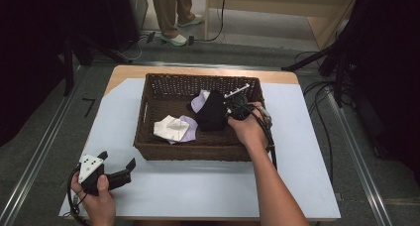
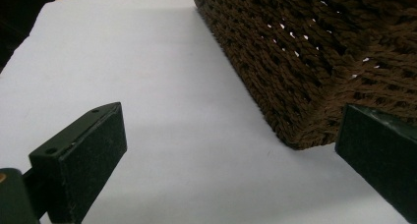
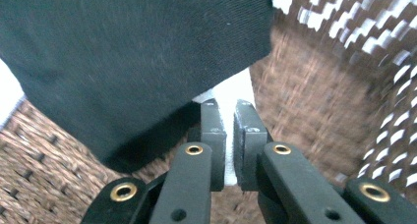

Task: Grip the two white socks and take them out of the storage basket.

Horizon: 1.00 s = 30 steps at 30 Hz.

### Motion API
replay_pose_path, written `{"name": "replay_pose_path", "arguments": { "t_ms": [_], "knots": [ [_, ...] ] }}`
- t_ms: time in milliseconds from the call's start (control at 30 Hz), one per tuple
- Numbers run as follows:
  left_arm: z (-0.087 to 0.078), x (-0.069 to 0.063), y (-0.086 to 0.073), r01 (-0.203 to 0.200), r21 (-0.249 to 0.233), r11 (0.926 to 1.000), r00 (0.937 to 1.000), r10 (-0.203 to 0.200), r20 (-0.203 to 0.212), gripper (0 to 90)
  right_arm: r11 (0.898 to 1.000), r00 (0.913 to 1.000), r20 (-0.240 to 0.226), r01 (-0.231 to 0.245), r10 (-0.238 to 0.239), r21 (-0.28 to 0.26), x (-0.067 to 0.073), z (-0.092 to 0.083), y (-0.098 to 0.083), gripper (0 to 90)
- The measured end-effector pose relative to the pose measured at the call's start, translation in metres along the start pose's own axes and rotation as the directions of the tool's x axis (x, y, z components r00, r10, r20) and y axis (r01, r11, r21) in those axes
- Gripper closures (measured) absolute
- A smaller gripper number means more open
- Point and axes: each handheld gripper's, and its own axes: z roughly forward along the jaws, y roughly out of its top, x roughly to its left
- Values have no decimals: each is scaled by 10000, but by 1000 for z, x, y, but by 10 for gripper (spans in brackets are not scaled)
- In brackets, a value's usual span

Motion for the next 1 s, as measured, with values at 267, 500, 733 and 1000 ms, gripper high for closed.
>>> {"name": "replay_pose_path", "arguments": {
  "t_ms": [267,500,733,1000],
  "knots": [
    [0,0,0,11,32,10000,10000,-11,-3,0,9506,9999,-145,-35,-10,-3103,-1,-35,0,857],
    [0,0,0,-26,57,10000,10000,26,5,0,8707,9985,-285,260,-459,-4911,6,-63,1,857],
    [0,0,0,7,35,10000,10000,-7,1,0,9208,9966,730,632,-379,-3848,4,-60,-2,854],
    [1,0,0,-16,38,10000,10000,16,-21,0,8890,9970,-179,589,-753,-4542,5,-68,-6,854]
  ]
}}
